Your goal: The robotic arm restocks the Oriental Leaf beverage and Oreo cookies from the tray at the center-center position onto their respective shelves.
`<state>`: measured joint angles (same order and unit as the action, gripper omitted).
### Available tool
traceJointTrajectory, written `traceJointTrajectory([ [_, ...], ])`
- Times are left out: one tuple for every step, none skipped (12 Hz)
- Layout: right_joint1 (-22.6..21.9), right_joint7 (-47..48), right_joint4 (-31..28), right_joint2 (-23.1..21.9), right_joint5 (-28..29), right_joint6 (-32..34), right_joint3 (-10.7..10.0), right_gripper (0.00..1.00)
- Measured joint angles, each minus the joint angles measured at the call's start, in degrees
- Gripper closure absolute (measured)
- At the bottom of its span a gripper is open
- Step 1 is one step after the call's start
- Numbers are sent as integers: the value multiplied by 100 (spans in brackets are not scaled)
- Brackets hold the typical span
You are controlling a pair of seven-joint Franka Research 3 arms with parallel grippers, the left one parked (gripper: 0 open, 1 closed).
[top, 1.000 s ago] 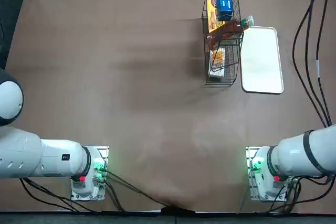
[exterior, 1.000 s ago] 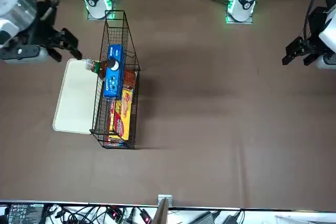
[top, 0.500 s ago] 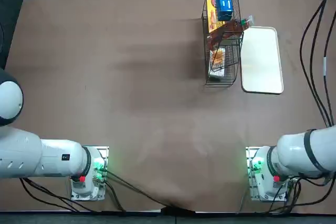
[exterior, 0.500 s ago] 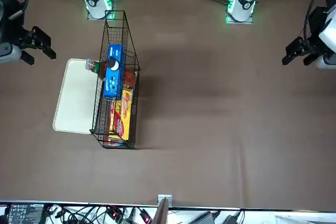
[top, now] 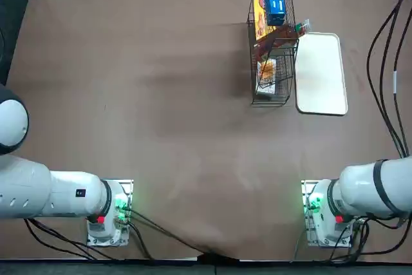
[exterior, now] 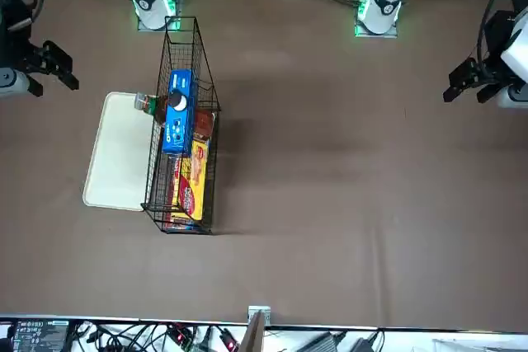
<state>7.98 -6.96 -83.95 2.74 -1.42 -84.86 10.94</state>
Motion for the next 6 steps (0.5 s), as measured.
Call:
traceJointTrajectory([
  [-112, 0, -126, -81, -3, -11, -132, 0],
  [-236, 1, -272, -171, -8, -37, -278, 0],
  [-436, 4, -552, -361, -8, -129, -515, 0],
  [-515, 5, -667, -449, -7, -150, -619, 0],
  [-589, 8, -762, -531, -6, -154, -726, 0],
  [-643, 8, -828, -589, -2, -162, -815, 0],
])
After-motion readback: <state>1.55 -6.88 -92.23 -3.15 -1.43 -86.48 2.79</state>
